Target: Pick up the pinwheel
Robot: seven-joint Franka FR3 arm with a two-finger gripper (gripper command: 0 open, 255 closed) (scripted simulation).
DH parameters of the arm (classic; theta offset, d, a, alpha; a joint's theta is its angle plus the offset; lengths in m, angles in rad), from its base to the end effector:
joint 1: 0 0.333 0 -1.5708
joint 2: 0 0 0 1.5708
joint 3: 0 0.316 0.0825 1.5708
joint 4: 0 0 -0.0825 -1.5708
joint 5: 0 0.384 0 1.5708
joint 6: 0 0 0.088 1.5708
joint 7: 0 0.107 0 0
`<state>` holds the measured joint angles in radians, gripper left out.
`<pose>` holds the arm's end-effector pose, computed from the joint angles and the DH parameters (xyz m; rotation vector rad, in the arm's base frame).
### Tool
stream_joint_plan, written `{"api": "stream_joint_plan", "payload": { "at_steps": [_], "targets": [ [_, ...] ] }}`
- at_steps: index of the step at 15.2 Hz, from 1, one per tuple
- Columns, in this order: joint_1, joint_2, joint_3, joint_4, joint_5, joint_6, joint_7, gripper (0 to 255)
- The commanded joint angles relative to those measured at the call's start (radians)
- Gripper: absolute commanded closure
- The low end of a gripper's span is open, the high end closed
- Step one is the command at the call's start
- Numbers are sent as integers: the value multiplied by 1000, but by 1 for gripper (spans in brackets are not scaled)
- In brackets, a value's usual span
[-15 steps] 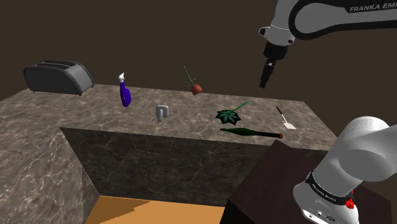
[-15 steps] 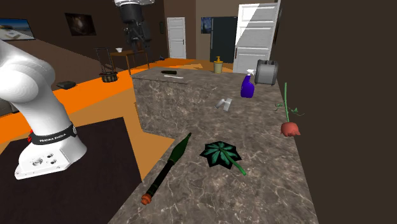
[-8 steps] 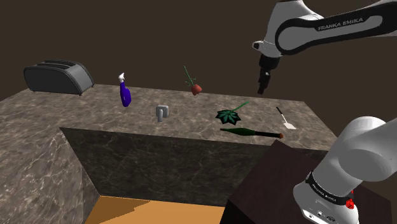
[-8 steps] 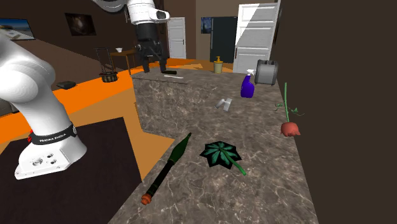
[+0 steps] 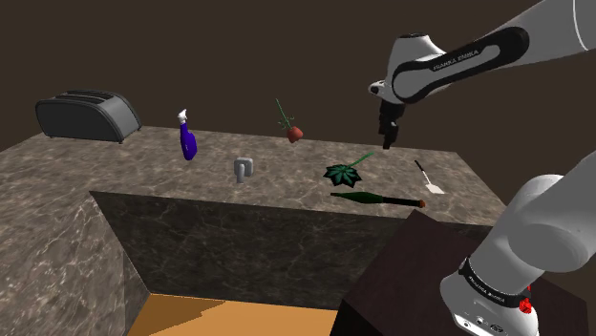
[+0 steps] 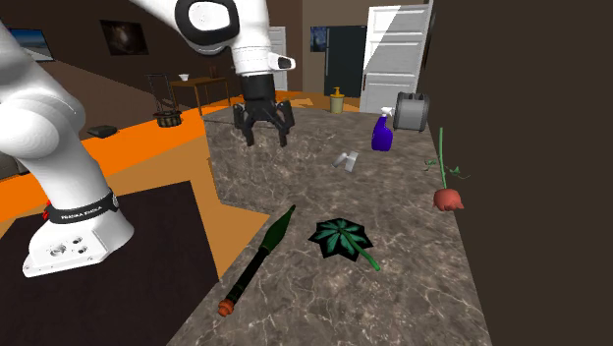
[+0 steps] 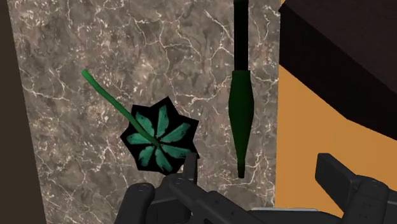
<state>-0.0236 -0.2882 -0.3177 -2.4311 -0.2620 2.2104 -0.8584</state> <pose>0.4241 -0.1616 0.4137 2.8331 0.9983 -0.0308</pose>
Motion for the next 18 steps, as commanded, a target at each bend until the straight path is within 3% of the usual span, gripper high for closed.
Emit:
{"api": "stream_joint_plan", "payload": {
  "at_steps": [1, 9, 18],
  "targets": [
    [4, 75, -29, 27, 6, 47, -77, 0],
    [-14, 410, -88, 190, 112, 203, -401, 0],
    [-129, 783, -16, 477, 221, 276, -707, 0]
  ]
}}
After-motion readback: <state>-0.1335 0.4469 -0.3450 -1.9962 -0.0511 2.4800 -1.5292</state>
